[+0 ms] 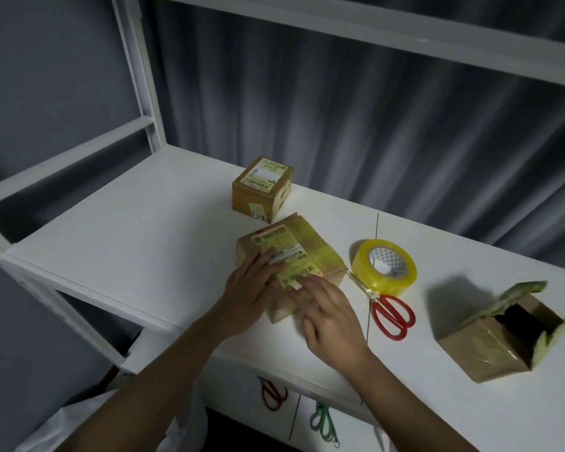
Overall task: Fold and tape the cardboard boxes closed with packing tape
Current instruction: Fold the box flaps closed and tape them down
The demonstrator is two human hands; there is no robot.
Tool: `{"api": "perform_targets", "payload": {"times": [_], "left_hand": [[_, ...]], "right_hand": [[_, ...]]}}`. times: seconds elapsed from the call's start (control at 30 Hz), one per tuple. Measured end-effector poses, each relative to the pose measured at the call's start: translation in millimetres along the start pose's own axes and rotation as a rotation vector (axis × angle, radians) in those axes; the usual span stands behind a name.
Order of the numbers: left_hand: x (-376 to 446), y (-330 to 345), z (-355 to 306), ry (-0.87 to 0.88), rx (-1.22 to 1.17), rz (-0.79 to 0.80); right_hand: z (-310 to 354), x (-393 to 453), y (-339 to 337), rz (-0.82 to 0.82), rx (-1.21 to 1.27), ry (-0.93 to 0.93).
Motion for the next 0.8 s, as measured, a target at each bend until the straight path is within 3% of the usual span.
{"api": "perform_targets", "payload": {"times": [0.17, 0.4, 0.63, 0.8], "left_hand": [[0.8, 2.9, 0.2, 0.015, -0.003, -0.074], [1.1, 0.5, 1.1, 0.026, 0.022, -0.038], [4.3, -8.5, -14.0, -0.122, -0.078, -0.021], [5.4, -9.9, -26.5, -0.185, -0.105, -0.061]], "right_hand": [[-0.9, 11.0, -5.9, -0.017, 0.213, 0.191], [2.8, 9.8, -3.0, 0.024, 0.025, 0.077], [-7.7, 17.7, -5.4, 0.076, 0.276, 0.263], [-4.4, 12.6, -8.8, 0.072, 0.179, 0.167]]}}
Point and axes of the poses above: each hand's wrist, its own x-axis towards the middle knuckle, its own y-axis out of the palm, z = x × y, the point moved 2 cm from there along x, towards the middle knuckle, and after that the axes turned 5 degrees about y, right-handed, at the moved point
